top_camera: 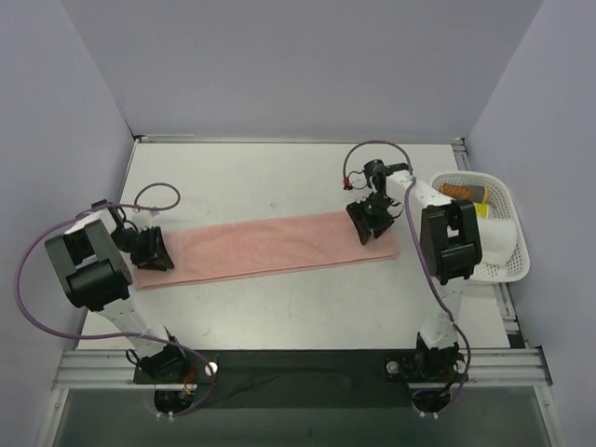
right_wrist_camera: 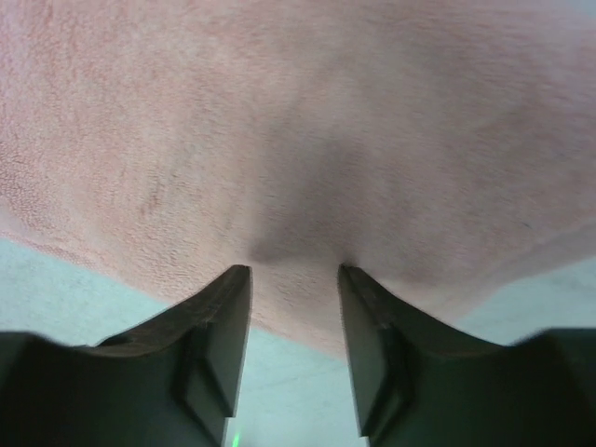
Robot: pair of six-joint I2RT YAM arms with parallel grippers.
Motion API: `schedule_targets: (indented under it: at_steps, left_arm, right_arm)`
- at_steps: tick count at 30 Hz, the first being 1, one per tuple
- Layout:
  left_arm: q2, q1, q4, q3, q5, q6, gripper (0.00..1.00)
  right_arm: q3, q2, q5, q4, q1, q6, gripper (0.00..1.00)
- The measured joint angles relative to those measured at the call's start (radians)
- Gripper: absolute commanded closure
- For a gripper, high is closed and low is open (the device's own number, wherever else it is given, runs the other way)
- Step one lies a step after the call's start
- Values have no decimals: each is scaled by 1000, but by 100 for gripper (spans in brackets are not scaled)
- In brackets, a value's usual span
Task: Roll the towels
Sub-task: Fold the towel
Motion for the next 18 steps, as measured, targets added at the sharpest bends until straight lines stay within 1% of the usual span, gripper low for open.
schedule_targets:
  at_steps: [1,2,3,5,6,7,9,13,15,18]
  left_arm:
    - [1,0,1,3,-2,-4,55]
    - [1,0,3,6,-4,-7,55]
    - [1,0,6,8,-5,-11,54]
    - [1,-1,13,11,-6,-18,54]
    - [1,-2,14,11,-6,-21,54]
    - [1,-5,15,11,-7,-23,54]
    - [1,-5,17,10,-7,-27,54]
    - [-1,-5,19,9,-8,-30,54]
    - [-3,-6,21,7,-9,-30,54]
    - [-4,-6,23,6,-10,-32,54]
  right_arm:
    - [1,-7,-2,5,-10,8,38]
    - [0,-16,-4,4,-23,23,30]
    - [-2,-29,-12,2,-37,35,29]
    - [-11,-66,-32,1,-76,65,30]
    - [-12,-84,-38,-2,-95,84,32]
    - [-12,-100,-43,-2,-111,100,36]
    - [-11,-120,-42,-2,-141,138,39]
    - [-11,-111,-27,-1,-186,200,45]
    - [-11,-98,-19,1,-195,222,46]
    - [-10,-73,-13,8,-195,248,49]
